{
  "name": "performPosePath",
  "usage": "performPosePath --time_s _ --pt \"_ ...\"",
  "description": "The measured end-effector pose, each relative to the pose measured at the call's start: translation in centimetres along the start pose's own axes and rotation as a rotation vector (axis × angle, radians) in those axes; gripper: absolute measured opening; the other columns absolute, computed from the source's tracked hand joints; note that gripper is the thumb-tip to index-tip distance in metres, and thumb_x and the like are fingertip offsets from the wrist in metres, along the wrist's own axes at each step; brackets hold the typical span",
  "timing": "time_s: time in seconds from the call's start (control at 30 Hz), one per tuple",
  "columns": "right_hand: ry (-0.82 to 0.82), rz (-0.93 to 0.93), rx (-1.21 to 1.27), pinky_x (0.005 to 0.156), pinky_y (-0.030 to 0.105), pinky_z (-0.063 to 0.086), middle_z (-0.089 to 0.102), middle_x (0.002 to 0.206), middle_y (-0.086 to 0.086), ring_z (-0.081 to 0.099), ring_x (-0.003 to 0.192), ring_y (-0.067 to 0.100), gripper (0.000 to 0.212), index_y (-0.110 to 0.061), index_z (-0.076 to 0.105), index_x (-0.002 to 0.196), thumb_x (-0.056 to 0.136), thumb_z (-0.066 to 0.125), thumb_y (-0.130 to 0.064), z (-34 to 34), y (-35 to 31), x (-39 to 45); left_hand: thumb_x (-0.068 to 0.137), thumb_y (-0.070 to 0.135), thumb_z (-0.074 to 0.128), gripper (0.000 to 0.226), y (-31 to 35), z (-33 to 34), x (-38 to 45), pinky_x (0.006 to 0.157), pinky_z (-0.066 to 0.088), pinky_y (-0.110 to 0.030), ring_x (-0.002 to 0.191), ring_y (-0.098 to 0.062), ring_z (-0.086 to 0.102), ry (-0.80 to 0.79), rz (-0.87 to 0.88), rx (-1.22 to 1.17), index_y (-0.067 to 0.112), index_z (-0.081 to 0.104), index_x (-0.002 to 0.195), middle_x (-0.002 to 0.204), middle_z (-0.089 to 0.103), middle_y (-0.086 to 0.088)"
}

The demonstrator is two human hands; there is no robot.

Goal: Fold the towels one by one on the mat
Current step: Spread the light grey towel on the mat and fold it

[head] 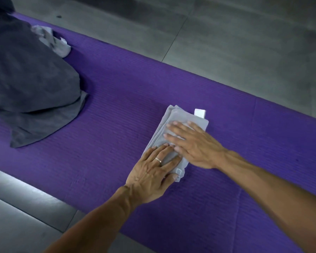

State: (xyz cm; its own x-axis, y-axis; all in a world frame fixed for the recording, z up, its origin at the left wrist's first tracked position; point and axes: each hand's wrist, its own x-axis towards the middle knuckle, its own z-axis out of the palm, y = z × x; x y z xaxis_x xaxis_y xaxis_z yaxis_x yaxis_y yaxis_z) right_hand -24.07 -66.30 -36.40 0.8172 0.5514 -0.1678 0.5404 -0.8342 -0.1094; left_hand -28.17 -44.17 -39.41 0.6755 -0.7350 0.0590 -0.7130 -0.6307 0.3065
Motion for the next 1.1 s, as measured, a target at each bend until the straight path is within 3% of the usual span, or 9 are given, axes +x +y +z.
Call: performPosePath --time_s 0.1,0.17,0.37,0.5,0.6,0.67,0.77,0.93,1.1 --pt "-0.153 0.196 -0.065 0.118 0.052 -0.009 -0.024 0.157 -0.012 -0.017 0.148 0.013 0.060 -0.042 -0.020 0.148 0.092 -0.007 -0.060 0.1 3.7 -1.3 0.088 0.066 0.044 0.073 -0.4 0.1 0.1 0.119 0.019 -0.043 0.146 -0.020 0.022 -0.018 0.024 0.014 0.031 0.029 0.150 0.158 0.025 -0.001" --pt "-0.173 0.350 -0.119 0.117 0.053 -0.010 -0.019 0.158 -0.009 -0.013 0.149 0.017 0.064 -0.042 -0.016 0.149 0.088 -0.012 -0.060 -0.8 6.1 -1.4 0.080 0.067 0.054 0.084 -0.7 0.2 0.2 0.119 0.018 -0.042 0.146 -0.019 0.022 -0.035 0.041 0.039 0.031 0.025 0.151 0.158 0.024 0.001" --pt "0.204 0.243 -0.020 0.118 0.048 0.020 0.032 0.156 0.008 0.026 0.145 0.025 0.059 -0.013 0.043 0.143 0.084 0.050 -0.009 -0.4 1.7 -4.0 0.064 0.045 0.082 0.075 -0.6 -0.1 2.1 0.101 0.043 -0.038 0.125 -0.019 0.053 0.114 -0.023 -0.021 0.029 0.051 0.130 0.138 0.054 0.002" --pt "0.035 0.217 0.072 0.121 0.043 0.006 0.007 0.163 0.001 0.001 0.150 0.014 0.090 -0.015 0.019 0.154 0.078 0.064 -0.034 0.6 -0.6 -5.9 0.067 0.026 0.078 0.046 -0.2 -2.4 3.7 0.079 0.053 -0.039 0.093 -0.018 0.068 0.202 -0.108 -0.180 0.025 0.063 0.111 0.106 0.069 0.006" --pt "0.098 0.248 0.113 0.121 0.044 0.005 0.010 0.162 0.000 0.001 0.150 0.013 0.102 -0.013 0.022 0.152 0.073 0.073 -0.052 -0.1 -0.9 -5.3 0.072 0.033 0.077 0.038 -0.9 -5.8 4.3 0.079 0.054 -0.040 0.086 -0.013 0.068 0.039 -0.295 -0.629 0.026 0.065 0.107 0.096 0.071 0.007" --pt "0.222 0.233 0.193 0.119 0.044 0.018 0.036 0.152 0.003 0.025 0.145 0.019 0.088 -0.011 0.041 0.138 0.068 0.079 -0.049 -1.8 -1.3 -4.2 0.073 0.030 0.077 0.034 -1.4 -7.7 4.2 0.082 0.055 -0.041 0.089 -0.013 0.069 -0.056 -0.312 -0.911 0.023 0.066 0.104 0.094 0.072 0.004" --pt "0.297 0.189 0.253 0.084 0.037 0.045 0.064 0.103 -0.003 0.060 0.095 0.021 0.050 -0.020 0.052 0.110 0.072 0.078 -0.039 -4.7 -1.8 -2.9 0.080 0.018 0.076 0.032 -1.9 -9.9 3.4 0.088 0.054 -0.035 0.100 -0.013 0.068 -0.100 -0.291 -1.135 0.022 0.067 0.110 0.103 0.073 0.003" --pt "0.170 0.282 0.317 0.063 0.038 0.045 0.059 0.080 -0.008 0.054 0.070 0.017 0.032 -0.023 0.048 0.096 0.081 0.067 -0.044 -8.5 -3.5 -2.4 0.073 0.035 0.077 0.038 -3.2 -12.9 2.7 0.085 0.055 -0.034 0.097 -0.012 0.069 -0.086 -0.339 -1.167 0.023 0.067 0.108 0.102 0.074 0.004" --pt "0.104 0.474 0.363 0.060 0.035 0.040 0.059 0.073 -0.006 0.053 0.067 0.022 0.038 -0.021 0.045 0.089 0.077 0.071 -0.046 -12.6 -5.3 -3.0 0.065 0.062 0.072 0.049 -3.3 -15.6 2.9 0.067 0.052 -0.025 0.079 -0.001 0.067 -0.016 -0.448 -0.848 0.027 0.063 0.099 0.087 0.071 0.012"
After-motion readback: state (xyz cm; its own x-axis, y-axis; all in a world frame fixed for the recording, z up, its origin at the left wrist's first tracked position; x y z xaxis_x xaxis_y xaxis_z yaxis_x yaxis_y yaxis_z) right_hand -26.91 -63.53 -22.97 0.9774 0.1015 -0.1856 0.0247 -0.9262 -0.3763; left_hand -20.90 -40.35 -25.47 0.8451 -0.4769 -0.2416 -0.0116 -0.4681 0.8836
